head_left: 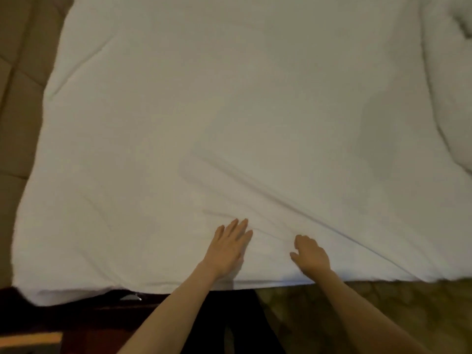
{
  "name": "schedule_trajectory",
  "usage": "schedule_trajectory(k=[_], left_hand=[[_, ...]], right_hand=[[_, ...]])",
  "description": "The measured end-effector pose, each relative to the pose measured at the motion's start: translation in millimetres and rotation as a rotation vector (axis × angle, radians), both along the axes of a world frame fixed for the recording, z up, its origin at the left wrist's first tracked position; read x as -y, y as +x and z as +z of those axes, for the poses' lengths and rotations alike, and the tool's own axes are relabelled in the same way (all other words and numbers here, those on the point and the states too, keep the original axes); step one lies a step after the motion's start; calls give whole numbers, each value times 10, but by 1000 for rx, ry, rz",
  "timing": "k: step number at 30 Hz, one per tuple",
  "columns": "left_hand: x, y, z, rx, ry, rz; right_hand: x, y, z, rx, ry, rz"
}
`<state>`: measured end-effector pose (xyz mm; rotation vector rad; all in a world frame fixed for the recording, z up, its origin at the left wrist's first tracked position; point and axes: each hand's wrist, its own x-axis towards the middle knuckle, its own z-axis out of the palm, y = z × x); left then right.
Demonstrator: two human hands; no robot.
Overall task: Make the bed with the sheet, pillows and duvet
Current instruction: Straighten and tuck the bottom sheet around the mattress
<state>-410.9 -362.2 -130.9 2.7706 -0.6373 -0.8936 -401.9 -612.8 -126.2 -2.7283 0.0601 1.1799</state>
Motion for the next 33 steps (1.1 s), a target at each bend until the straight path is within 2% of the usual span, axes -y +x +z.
schedule_trajectory(k=[2, 6, 8, 10, 12, 13, 17, 19, 21, 23, 25, 29, 31, 33], left_hand=[[169, 30, 22, 19, -19, -52], [298, -40, -74, 77, -114, -226], [288, -128, -158, 58, -93, -305], [302, -207, -160, 34, -79, -281], [338, -271, -151, 97, -76, -258], [346, -296, -159, 144, -78, -250], [332, -286, -205, 260, -46, -269], [308, -318, -214, 299, -58, -294], [297, -335, -199, 301, -59, -277], [278, -401, -196, 270, -73, -244], [211, -573, -234, 218, -114, -284], [-205, -1283, -377, 87, -53, -462], [-432, -1456, -392, 7, 19, -338], [-532, -1403, -348, -148, 14, 80]], right_hand=[[115, -147, -14, 22, -67, -242], [232, -336, 15, -78, -74, -1029], [217, -425, -16, -208, 48, -1271], [110, -523, -130, -361, 275, -1404], [9, -567, -175, -339, 382, -1559], [-9, -569, -162, -324, 453, -1726], [53, -716, -211, -206, 578, -1854], [84, -765, -204, -220, 541, -1845], [94, -764, -168, -274, 592, -1860], [80, -727, -104, -423, 626, -1787], [21, -719, -106, -481, 628, -1695], [-124, -768, -170, -388, 577, -1718], [-144, -760, -211, -332, 564, -1753], [-141, -747, -233, -261, 533, -1729]])
